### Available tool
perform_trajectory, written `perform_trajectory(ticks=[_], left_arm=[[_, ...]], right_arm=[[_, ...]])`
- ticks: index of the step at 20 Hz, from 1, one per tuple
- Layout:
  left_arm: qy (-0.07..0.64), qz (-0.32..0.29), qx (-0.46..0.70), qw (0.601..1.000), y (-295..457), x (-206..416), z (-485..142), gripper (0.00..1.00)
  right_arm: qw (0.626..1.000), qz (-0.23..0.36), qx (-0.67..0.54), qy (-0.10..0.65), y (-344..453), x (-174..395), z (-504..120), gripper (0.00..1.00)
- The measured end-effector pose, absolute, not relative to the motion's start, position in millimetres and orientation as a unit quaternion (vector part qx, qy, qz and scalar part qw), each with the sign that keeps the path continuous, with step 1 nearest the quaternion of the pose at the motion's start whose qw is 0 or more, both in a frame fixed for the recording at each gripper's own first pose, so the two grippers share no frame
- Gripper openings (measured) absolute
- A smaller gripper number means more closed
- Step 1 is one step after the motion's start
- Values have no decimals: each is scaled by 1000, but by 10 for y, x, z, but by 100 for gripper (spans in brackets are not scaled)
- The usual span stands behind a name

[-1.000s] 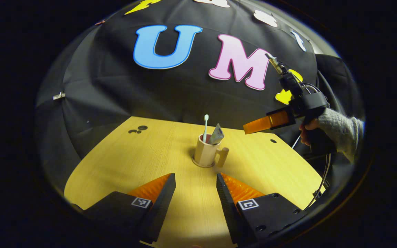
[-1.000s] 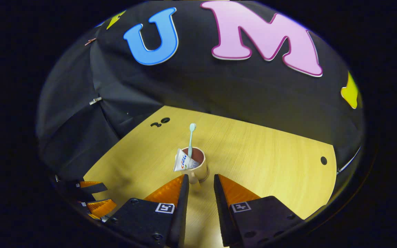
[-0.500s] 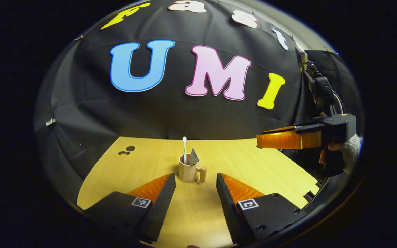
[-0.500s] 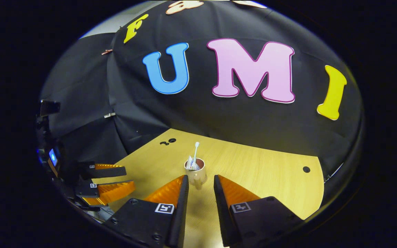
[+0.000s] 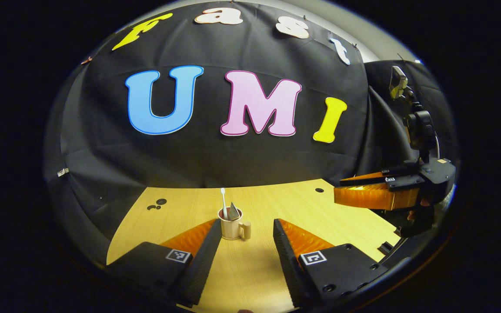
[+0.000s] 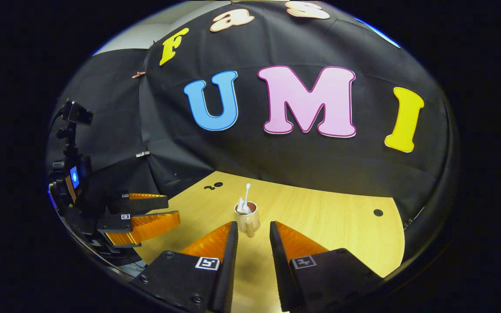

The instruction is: Put the toothbrush and toothpaste on the desktop into the cup, then pick up the cup and place it on the coaster on the desktop.

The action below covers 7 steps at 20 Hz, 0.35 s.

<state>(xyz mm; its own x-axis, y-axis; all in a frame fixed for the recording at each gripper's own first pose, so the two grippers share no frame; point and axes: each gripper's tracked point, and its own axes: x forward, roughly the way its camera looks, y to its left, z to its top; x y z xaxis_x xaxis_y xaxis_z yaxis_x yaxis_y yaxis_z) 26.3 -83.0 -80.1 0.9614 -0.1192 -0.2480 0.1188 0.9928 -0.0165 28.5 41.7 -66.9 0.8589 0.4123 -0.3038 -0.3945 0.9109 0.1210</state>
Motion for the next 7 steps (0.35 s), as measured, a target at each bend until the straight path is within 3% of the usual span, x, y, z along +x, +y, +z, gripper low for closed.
perform_trajectory(ticks=[5, 6, 7], left_arm=[[122, -66, 10, 990, -910, 284, -762, 77], [122, -67, 12, 990, -920, 281, -758, 77], [122, -68, 12, 990, -930, 282, -753, 76]], right_arm=[[966, 198, 39, 161, 335, 236, -659, 45], [966, 196, 39, 162, 309, 223, -664, 36], [967, 195, 39, 162, 284, 223, -665, 36]])
